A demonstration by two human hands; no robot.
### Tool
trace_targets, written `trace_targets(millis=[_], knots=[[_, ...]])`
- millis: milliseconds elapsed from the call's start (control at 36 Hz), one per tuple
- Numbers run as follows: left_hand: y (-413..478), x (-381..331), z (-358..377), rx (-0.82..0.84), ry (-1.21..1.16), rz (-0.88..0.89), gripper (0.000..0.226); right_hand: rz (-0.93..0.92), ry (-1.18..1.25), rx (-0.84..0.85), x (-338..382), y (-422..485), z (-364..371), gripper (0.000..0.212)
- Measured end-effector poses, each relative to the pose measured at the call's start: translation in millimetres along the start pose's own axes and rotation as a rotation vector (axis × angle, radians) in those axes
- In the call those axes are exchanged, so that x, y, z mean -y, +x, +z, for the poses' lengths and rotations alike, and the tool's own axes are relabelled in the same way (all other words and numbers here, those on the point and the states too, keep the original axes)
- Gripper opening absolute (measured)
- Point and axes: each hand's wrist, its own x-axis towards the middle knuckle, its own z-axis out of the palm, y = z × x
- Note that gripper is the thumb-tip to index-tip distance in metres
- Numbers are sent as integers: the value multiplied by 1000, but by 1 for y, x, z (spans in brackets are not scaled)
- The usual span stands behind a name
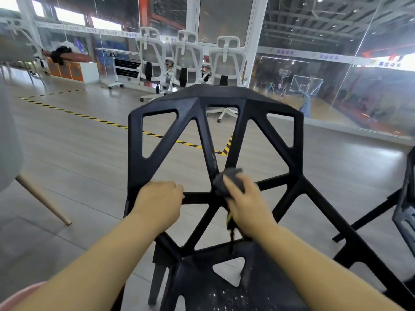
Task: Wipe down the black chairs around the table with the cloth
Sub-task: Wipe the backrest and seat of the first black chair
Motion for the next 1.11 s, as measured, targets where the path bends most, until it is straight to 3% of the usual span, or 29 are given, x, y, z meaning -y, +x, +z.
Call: trace_targets(millis=[83,250,333,444,500,556,611,694,778,833,889,972,1056,1111], knots=[[-4,-3,0,16,28,-1,32,35,63,-127,15,58,-15,44],[-5,-2,2,10,11,24,32,52,54,-89,29,75,1,50],[-4,-2,3,0,-1,24,31,9,20,-16,24,27,16,52],[-6,-1,-1,8,-56,28,25,-23,-40,166,8,-24,25,78],[-8,0,0,2,-131,38,20,-4,-65,212,4,-28,21,73],[-12,4,1,-109,-266,58,18,26,-47,220,7,-18,11,60],[-15,9,3,-357,-387,11,30,74,9,161,12,6,-3,51],[-21,17,-3,-655,-415,-232,36,120,89,-39,26,60,-25,49],[-22,26,-3,-716,-529,-475,44,121,83,-79,40,121,-45,51],[-22,28,0,-740,-597,-498,52,107,63,-71,49,154,-52,52],[-22,26,-4,-702,-772,-474,53,112,30,-51,56,171,-52,52],[-22,24,-11,-433,-974,-592,37,109,-37,-66,58,162,-34,54],[-23,27,-10,-403,-978,-613,19,21,-39,-102,49,115,-8,50],[-25,29,-11,-414,-1020,-604,17,34,-26,-22,36,71,7,54]])
